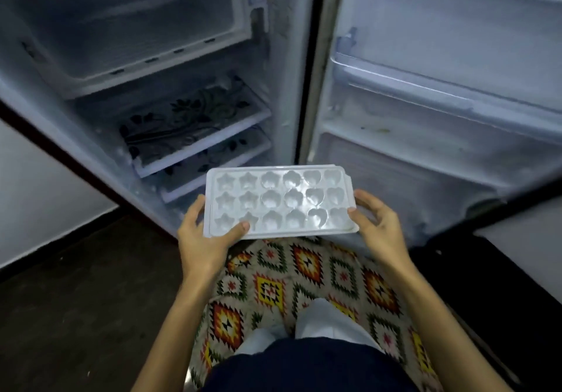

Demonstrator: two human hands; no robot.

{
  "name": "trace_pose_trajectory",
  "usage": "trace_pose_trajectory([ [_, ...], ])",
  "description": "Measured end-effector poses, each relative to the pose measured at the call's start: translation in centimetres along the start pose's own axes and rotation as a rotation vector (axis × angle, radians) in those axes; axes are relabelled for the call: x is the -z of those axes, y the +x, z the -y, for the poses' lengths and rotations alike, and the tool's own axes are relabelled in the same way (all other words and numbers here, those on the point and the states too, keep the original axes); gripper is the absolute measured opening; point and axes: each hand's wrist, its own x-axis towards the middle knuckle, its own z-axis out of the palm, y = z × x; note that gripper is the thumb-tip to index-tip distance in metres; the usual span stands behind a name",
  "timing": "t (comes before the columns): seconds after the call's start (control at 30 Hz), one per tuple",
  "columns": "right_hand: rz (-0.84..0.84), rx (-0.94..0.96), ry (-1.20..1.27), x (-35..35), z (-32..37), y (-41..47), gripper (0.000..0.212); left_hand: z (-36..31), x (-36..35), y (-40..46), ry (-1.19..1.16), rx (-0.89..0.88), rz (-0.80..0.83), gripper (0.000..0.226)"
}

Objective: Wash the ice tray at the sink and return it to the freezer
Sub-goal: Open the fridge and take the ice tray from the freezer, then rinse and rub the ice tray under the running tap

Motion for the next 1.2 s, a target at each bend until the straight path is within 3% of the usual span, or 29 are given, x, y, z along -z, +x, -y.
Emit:
trace_pose_trajectory([
  [0.1, -0.076, -0.074, 0.061, 3.2, -2.4, -3.0, 0.032, 0.3, -1.7, -2.0, 0.022, 0.035, 0.100, 0.088],
  [0.57, -0.719, -0.299, 0.374, 19.2, -10.2, -19.3, 0.030, -0.1, -16.4, -14.0, 0.241, -0.003, 0.760, 0.085],
  [1.2, -1.500, -0.292, 0.528, 35.3, -16.4, -38.8, 0.032, -1.8, -37.8, -38.5, 0.297, -0.268, 1.513, 0.090],
])
